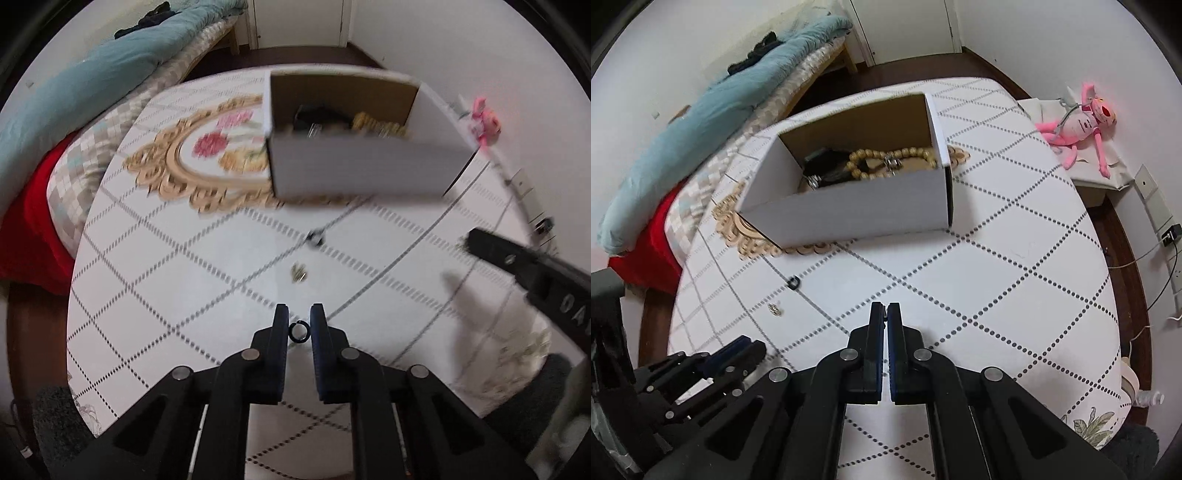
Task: Organize jewelry
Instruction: 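Grasp a black ring with the left tool while the right tool holds the earring, then carry earring and ring into the white box and open both tools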
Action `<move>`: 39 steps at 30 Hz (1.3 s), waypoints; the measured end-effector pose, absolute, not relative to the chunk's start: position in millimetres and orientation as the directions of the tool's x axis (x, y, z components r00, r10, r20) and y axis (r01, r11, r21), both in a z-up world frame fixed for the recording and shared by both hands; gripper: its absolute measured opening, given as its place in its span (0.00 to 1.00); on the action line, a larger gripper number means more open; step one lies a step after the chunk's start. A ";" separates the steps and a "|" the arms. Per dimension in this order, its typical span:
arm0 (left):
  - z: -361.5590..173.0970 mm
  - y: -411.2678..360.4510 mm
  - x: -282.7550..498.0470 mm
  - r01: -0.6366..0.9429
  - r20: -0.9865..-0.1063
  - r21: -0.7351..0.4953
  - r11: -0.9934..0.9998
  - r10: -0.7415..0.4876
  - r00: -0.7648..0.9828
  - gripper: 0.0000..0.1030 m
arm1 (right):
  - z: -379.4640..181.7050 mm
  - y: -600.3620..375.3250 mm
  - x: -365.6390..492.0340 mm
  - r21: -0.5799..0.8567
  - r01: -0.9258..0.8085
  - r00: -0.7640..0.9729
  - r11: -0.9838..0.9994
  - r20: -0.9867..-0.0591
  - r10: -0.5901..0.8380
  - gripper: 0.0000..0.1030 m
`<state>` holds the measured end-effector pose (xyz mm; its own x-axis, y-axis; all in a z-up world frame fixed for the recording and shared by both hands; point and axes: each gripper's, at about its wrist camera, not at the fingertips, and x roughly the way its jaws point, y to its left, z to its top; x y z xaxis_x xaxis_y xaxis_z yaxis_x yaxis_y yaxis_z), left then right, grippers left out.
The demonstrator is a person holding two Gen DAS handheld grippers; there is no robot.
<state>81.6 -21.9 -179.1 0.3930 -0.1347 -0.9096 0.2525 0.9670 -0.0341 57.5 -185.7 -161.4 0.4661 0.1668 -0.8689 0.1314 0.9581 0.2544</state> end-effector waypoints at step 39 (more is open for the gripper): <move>-141.5 -18.4 218.4 0.131 -0.899 0.028 0.991 -0.033 0.438 1.00 | -136.9 -228.2 186.2 -0.034 0.153 0.354 0.988 -0.931 -0.087 1.00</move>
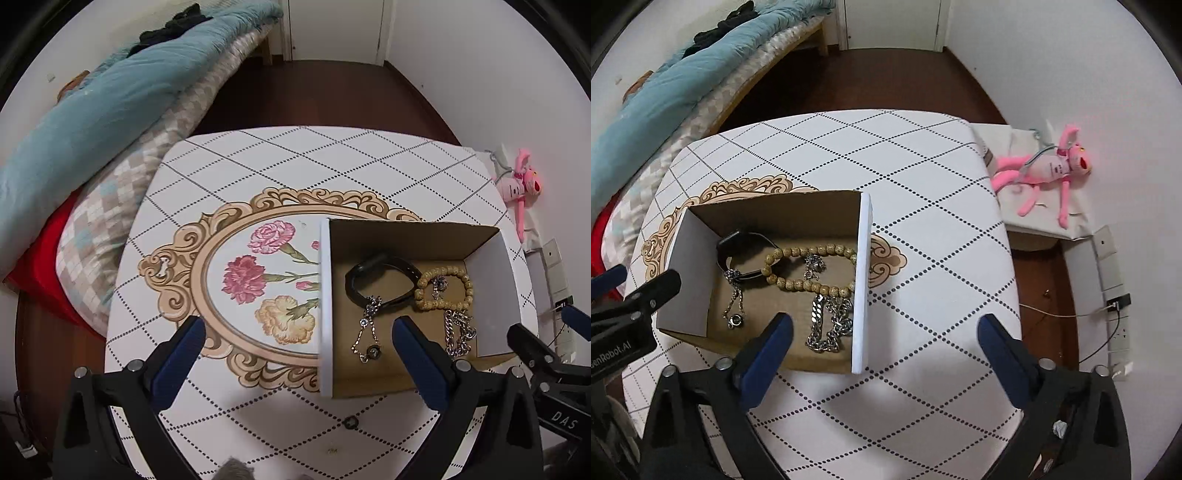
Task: Organize jewelry
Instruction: 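Withdraw both open tools from the box toward the remaining items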
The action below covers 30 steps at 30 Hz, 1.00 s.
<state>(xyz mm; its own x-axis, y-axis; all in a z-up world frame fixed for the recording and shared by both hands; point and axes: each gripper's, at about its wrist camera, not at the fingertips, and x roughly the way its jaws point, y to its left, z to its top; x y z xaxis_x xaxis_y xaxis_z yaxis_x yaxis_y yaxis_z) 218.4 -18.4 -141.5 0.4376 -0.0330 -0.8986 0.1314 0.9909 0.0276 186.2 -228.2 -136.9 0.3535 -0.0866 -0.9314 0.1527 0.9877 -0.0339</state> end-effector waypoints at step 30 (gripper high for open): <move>-227.2 73.3 144.6 0.023 -0.964 0.076 0.997 0.067 0.256 1.00 | -177.3 -148.3 115.1 0.226 0.078 0.333 0.971 -0.924 0.188 0.71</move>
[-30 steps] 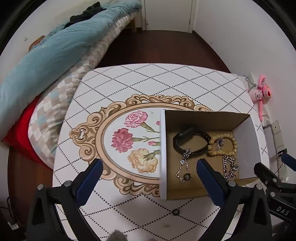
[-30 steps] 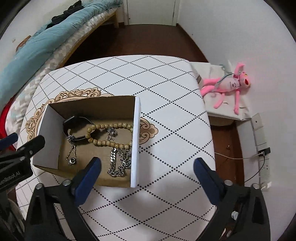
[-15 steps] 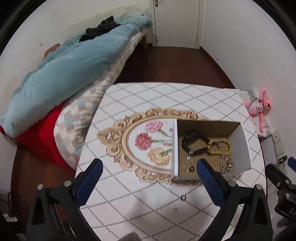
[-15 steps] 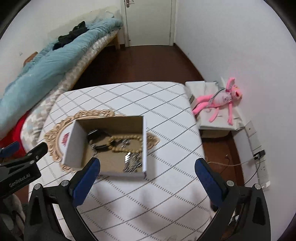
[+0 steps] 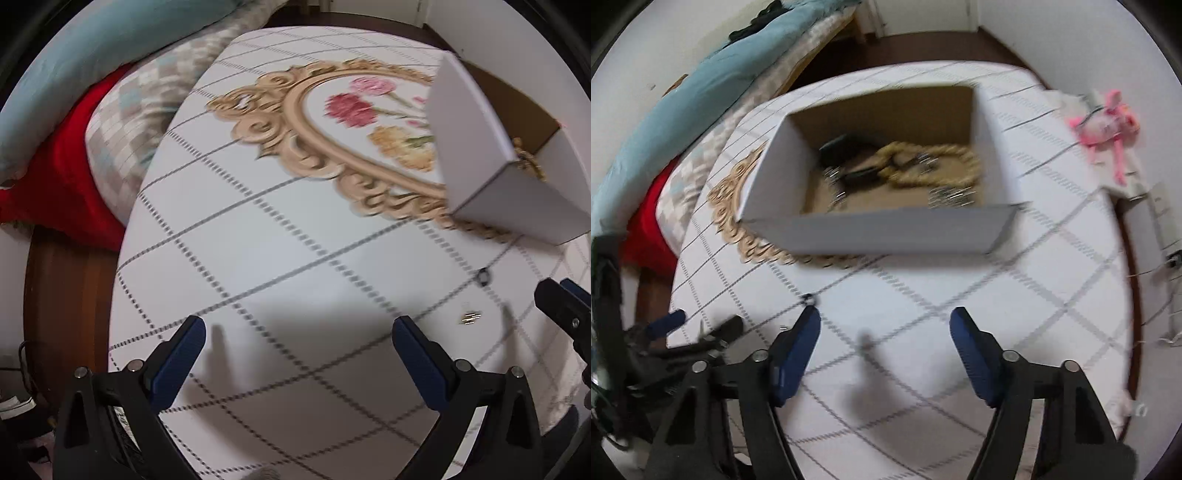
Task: Organize jewelry
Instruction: 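Grasp a black ring with the right tool while the left tool grasps a gold earring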
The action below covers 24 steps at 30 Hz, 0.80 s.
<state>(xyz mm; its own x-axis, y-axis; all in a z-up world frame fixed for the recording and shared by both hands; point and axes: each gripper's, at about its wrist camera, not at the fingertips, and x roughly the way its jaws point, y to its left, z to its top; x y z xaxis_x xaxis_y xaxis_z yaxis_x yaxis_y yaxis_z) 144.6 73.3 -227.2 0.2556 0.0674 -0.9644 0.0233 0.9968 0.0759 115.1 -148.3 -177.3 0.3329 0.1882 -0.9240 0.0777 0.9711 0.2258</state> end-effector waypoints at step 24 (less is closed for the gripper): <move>-207.5 38.5 125.6 0.097 -0.943 0.044 0.994 0.010 0.332 1.00 | -181.6 -124.3 111.4 0.137 0.030 0.416 0.990 -0.902 0.112 0.12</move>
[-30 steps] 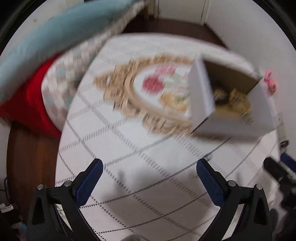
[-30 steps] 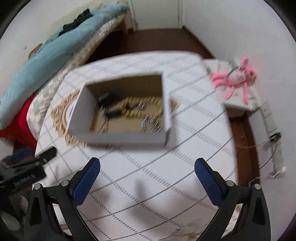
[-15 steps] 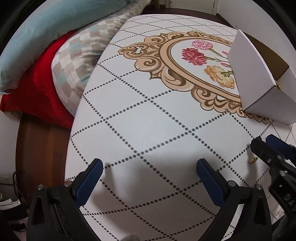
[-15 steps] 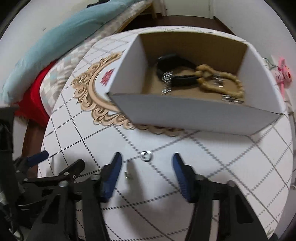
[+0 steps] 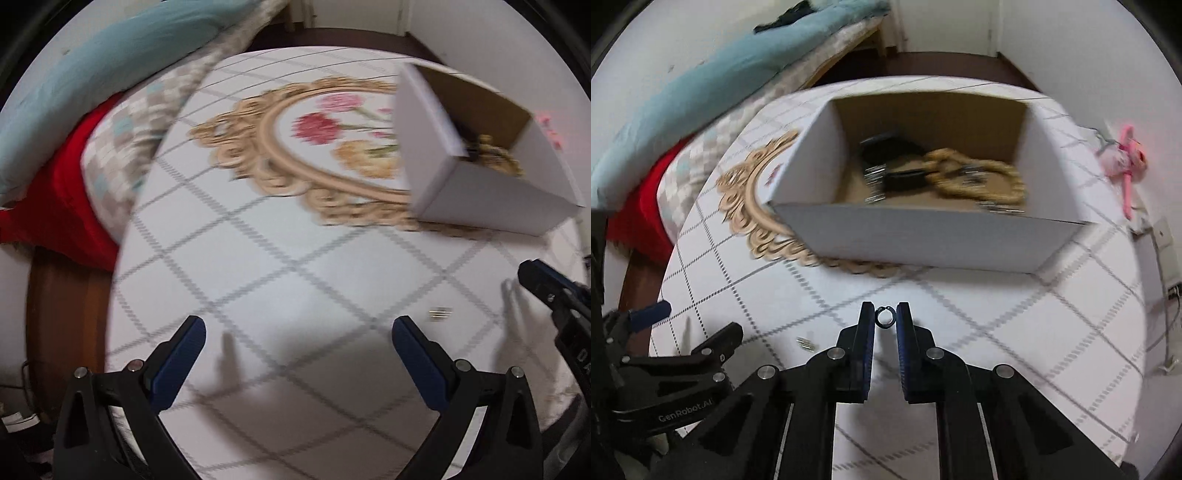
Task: Organize jewelry
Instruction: 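Grasp a black ring with the right tool while the left tool grasps a gold earring, then carry ring and earring into the white box and open both tools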
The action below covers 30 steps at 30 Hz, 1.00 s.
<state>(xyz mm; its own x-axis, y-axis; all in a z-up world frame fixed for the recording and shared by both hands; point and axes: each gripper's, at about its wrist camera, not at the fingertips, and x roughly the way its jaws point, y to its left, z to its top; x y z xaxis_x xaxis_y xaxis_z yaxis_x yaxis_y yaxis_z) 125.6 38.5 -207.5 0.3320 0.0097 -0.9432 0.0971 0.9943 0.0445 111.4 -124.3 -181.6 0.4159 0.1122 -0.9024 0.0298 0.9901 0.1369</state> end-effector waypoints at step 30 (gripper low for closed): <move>-192.4 -35.4 107.9 0.225 -0.901 -0.013 0.974 -0.109 0.420 0.06 | -180.2 -212.8 64.8 0.150 0.223 0.438 0.963 -0.898 0.038 0.11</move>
